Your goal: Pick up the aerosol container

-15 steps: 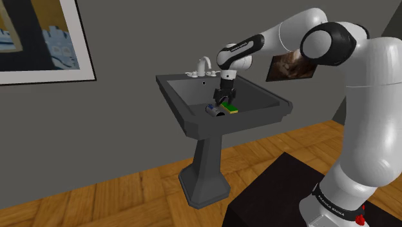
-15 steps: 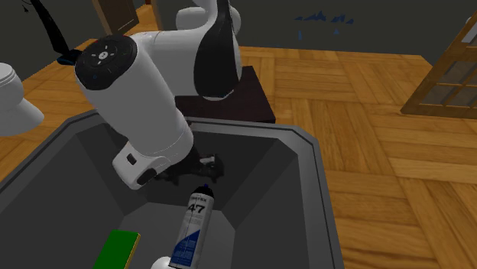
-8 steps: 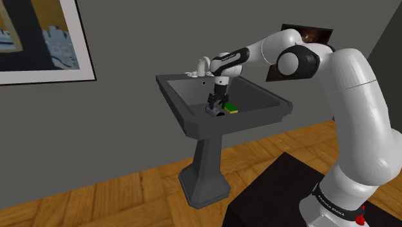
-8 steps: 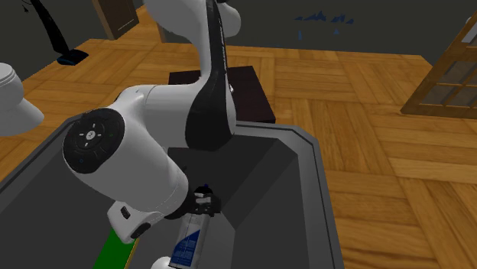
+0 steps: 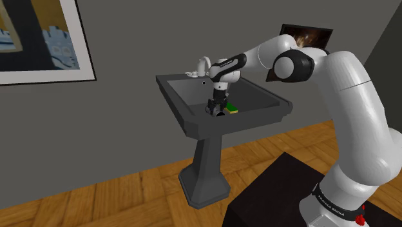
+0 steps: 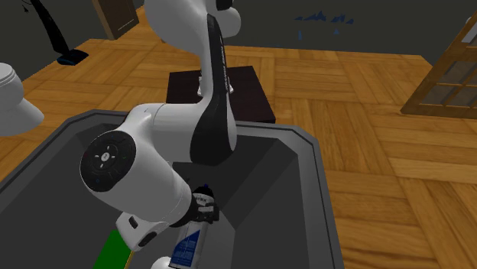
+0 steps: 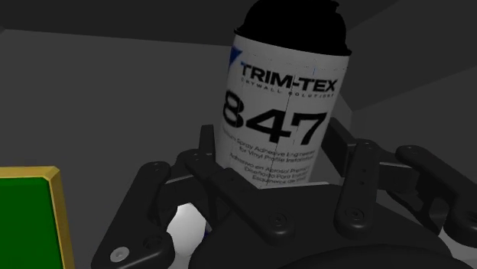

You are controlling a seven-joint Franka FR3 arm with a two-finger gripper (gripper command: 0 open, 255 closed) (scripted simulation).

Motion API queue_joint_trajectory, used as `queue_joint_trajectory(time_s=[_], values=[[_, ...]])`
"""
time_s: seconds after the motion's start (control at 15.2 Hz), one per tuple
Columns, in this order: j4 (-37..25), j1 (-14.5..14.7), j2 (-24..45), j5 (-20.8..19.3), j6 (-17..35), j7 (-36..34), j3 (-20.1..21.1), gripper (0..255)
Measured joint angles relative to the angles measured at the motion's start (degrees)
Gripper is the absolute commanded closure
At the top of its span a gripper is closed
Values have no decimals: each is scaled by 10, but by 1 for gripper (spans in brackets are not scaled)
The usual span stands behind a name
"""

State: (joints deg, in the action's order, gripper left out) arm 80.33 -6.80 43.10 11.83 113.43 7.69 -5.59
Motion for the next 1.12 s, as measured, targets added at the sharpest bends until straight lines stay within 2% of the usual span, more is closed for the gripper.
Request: queue_joint_trajectory(time_s=[0.66,1.12], values=[[0,0,-1,0,-1,0,0,255],[-6,1,-28,-4,-34,-6,-2,255]])
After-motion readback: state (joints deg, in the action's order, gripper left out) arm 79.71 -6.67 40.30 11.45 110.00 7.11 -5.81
